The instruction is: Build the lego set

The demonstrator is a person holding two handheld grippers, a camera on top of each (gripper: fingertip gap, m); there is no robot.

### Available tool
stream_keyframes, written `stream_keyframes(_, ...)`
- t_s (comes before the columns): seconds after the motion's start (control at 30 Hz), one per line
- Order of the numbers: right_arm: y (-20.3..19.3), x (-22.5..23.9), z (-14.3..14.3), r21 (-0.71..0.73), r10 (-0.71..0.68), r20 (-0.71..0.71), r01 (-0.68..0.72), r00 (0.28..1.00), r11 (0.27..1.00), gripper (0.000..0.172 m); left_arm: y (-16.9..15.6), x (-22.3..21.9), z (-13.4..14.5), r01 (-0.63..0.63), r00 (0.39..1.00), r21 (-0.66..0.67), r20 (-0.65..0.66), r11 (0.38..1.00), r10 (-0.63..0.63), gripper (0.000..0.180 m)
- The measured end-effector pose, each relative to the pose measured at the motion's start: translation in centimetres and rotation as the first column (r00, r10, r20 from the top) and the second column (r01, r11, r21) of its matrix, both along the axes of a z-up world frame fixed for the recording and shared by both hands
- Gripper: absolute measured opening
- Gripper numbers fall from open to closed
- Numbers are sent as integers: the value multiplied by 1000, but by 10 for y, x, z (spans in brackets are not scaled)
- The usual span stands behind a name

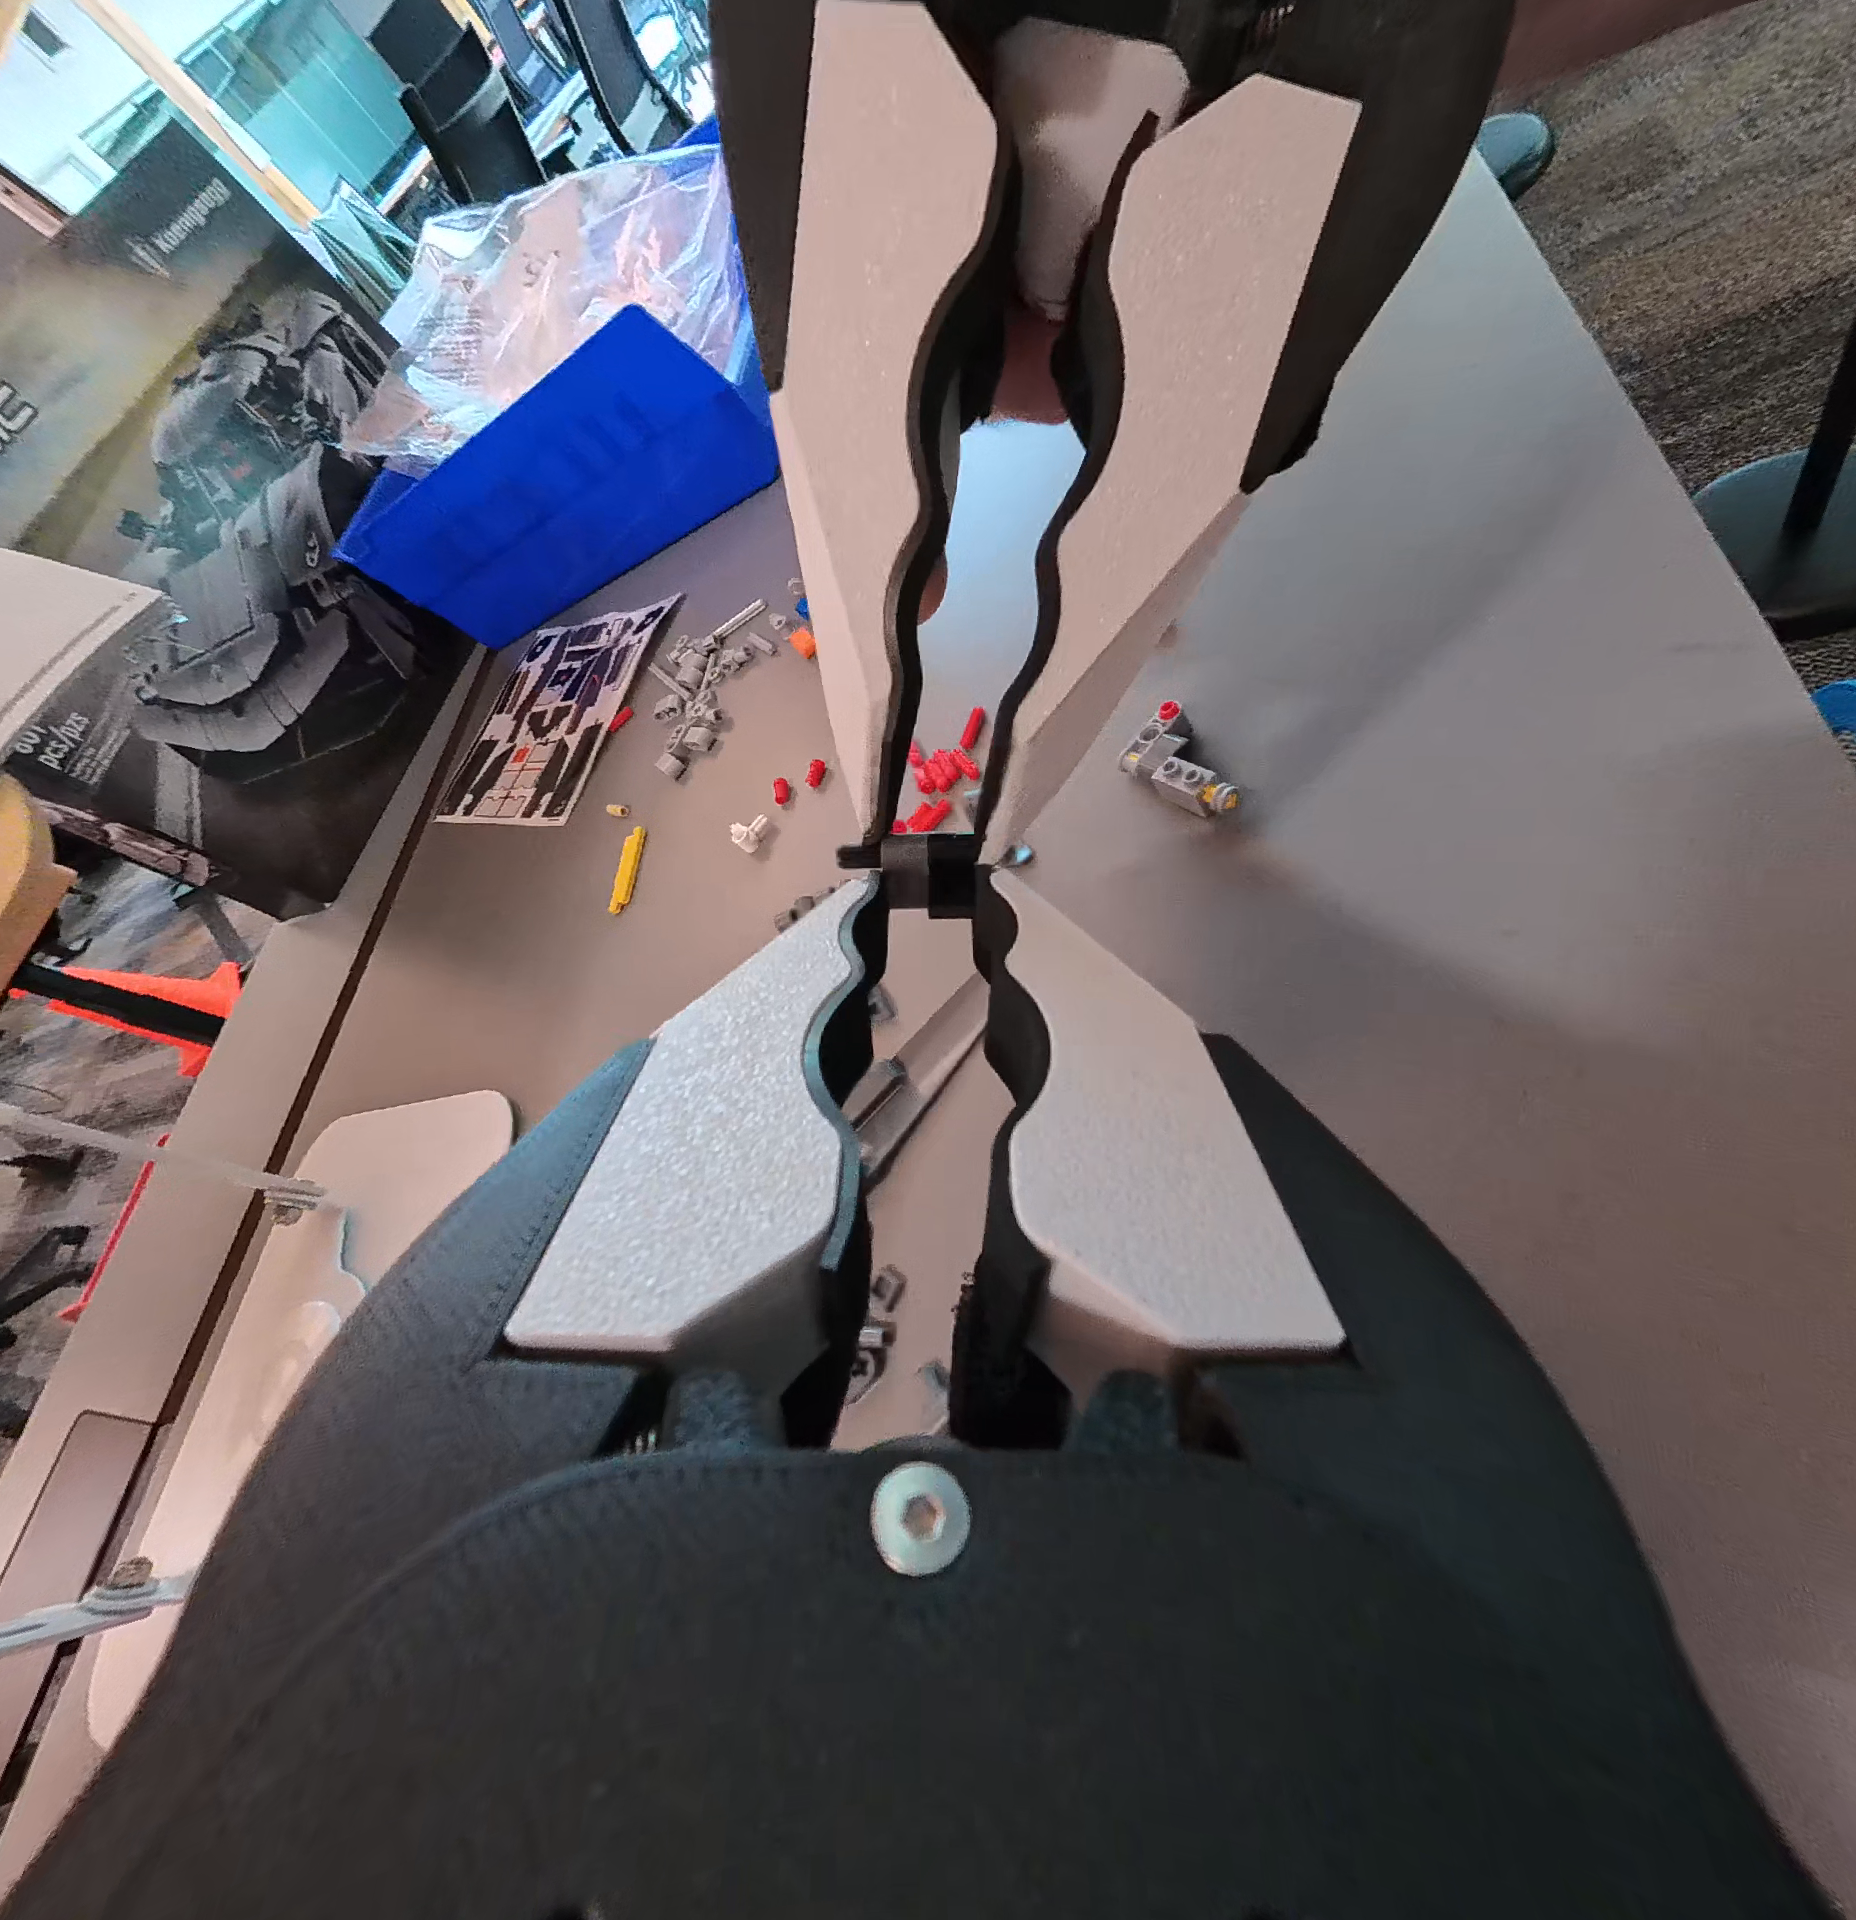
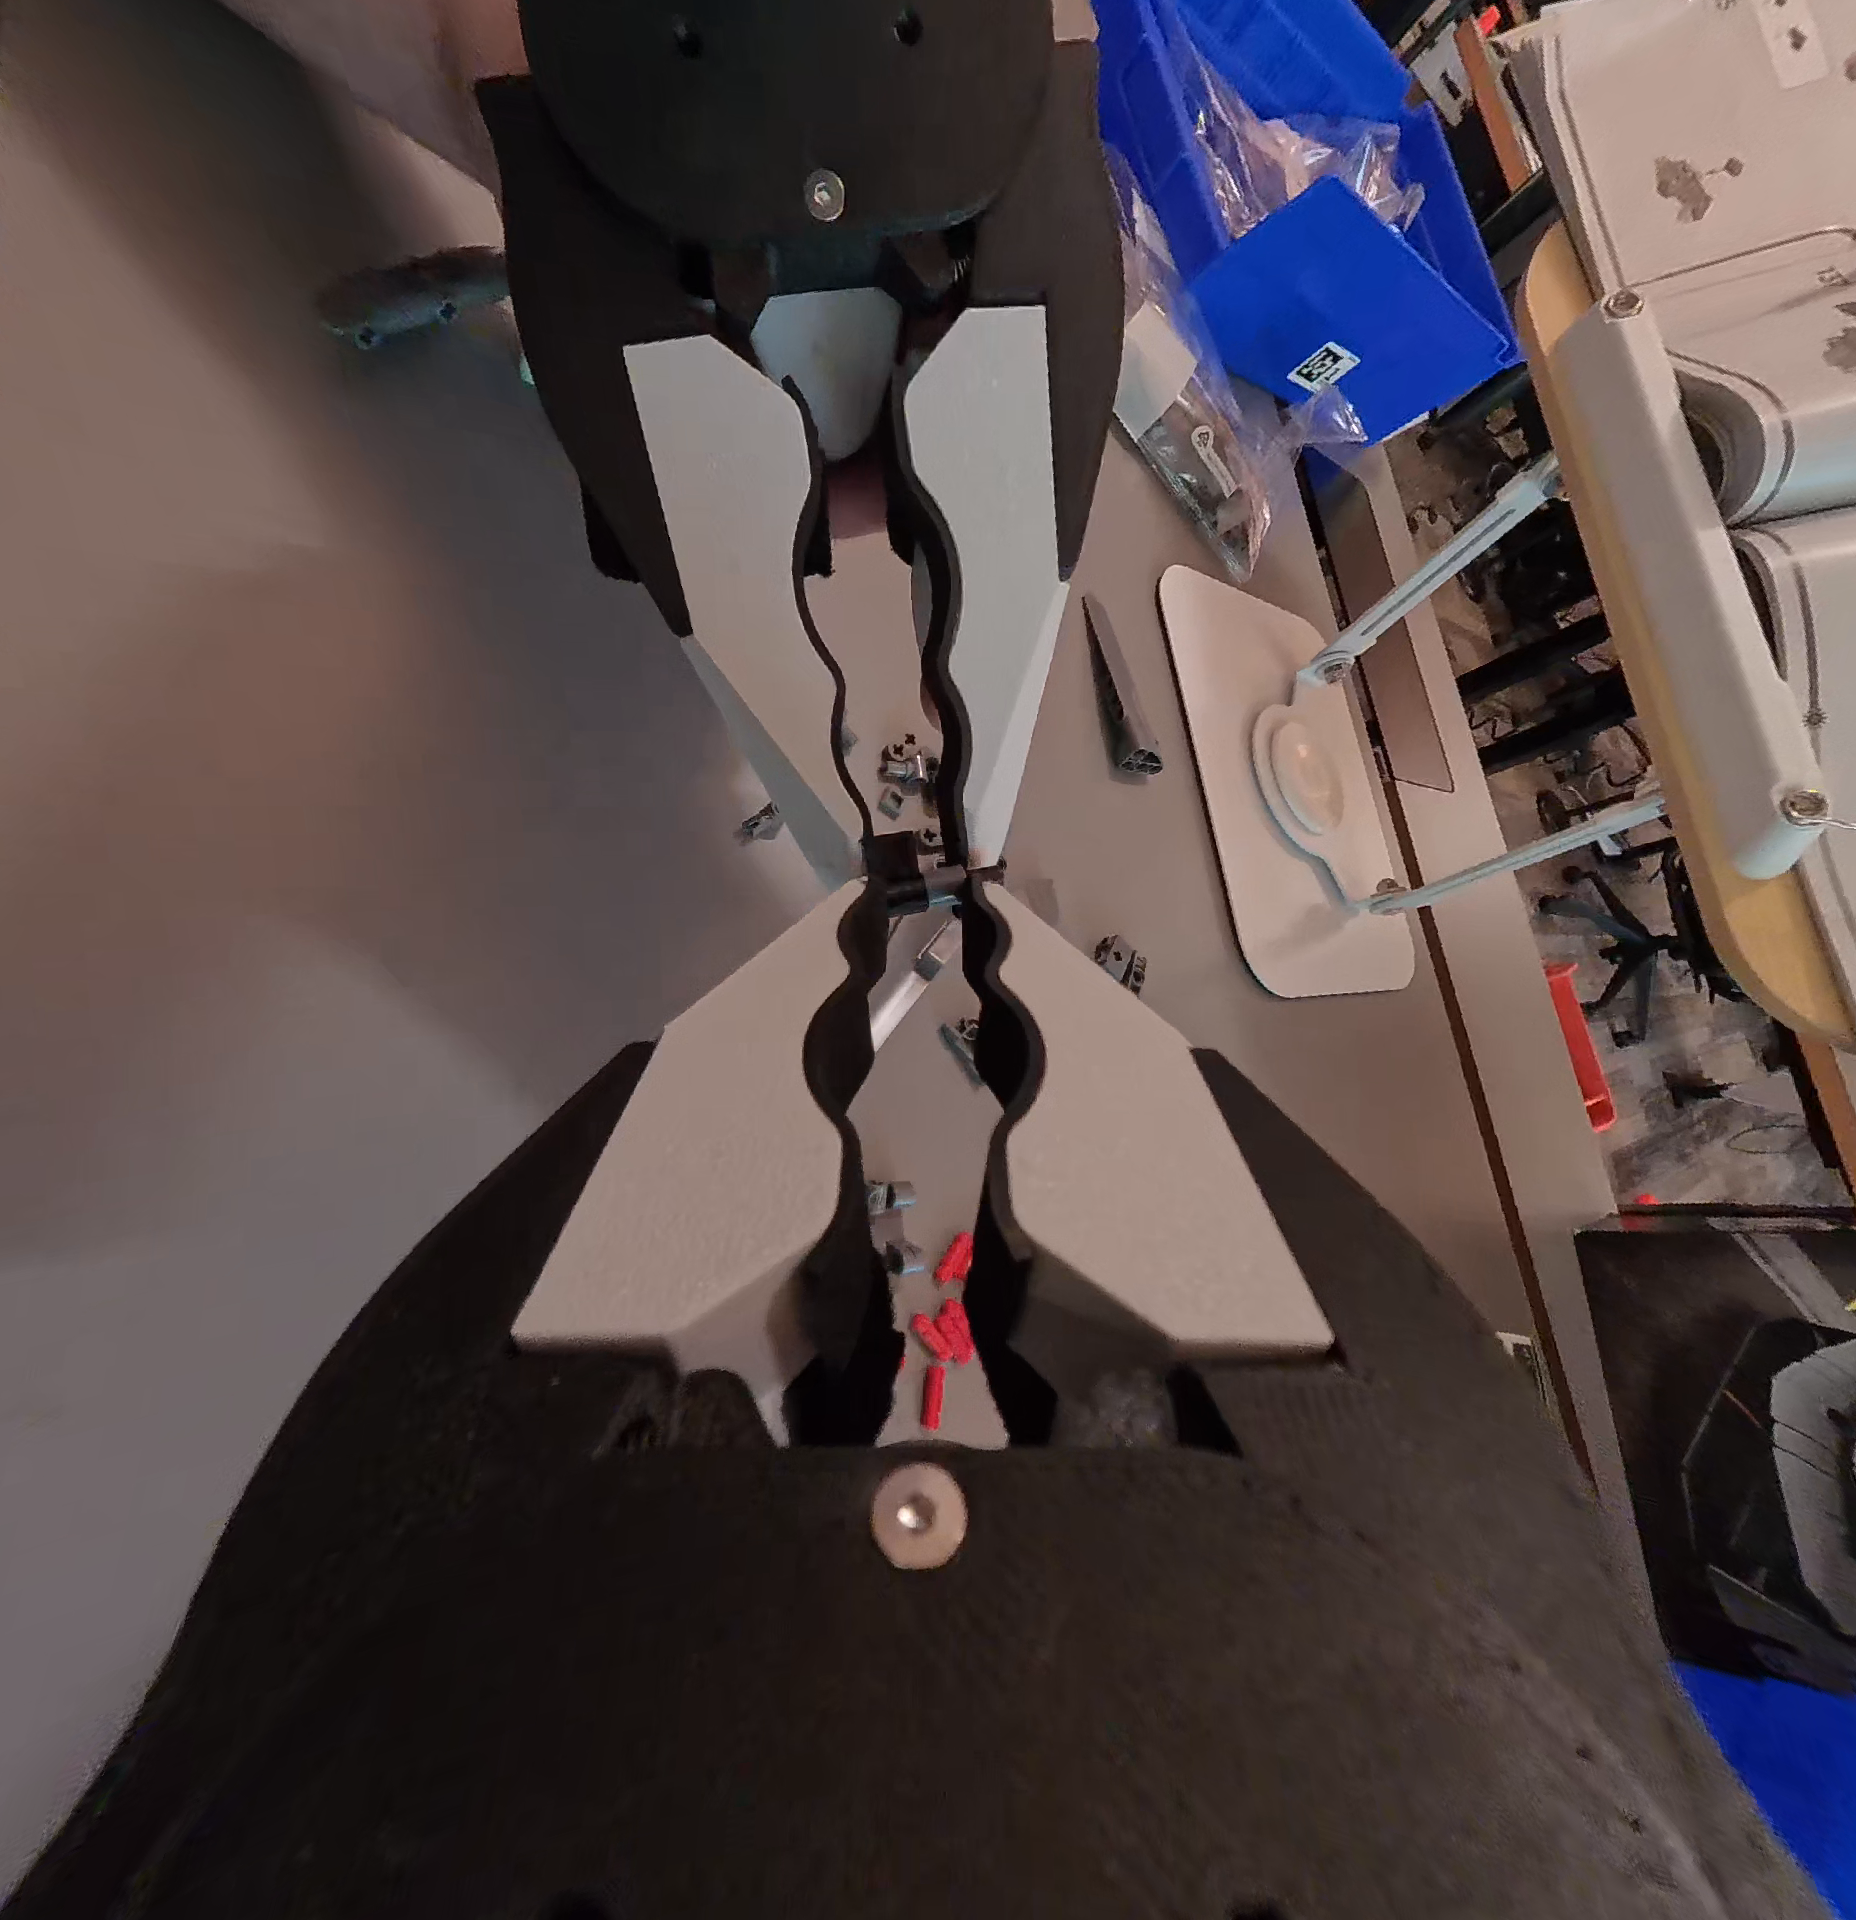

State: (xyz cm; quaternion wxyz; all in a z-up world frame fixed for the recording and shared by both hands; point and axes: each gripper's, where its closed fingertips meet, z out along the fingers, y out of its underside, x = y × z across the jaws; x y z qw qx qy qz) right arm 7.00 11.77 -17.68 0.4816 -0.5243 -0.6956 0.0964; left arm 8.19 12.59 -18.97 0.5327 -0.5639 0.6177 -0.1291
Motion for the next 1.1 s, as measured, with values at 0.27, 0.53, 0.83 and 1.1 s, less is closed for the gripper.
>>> stream_keyframes(0.27, 6, -3, -1, 49, -33, 24, 32, 999, 998, 12, 6, -4, -1, -13, 1000, 46, -25, 999, 15, 14)
stream_keyframes(0.53, 17, -4, 17, 312, -127, 3, 120, 992, 942, 11, 14, -20, 14, -54, 998, 13, 12, 998, 54, 32)
stream_keyframes(0.83, 16, -17, 50, 653, -190, -6, 148, 982, 743, 12, 6, -26, 49, 73, 952, -268, 307, 961, 14, 20)
stream_keyframes(1.1, 8, -27, 62, 748, -154, -17, 115, 988, 653, 12, 0, -29, 59, 149, 919, -320, 394, 936, -11, 1)
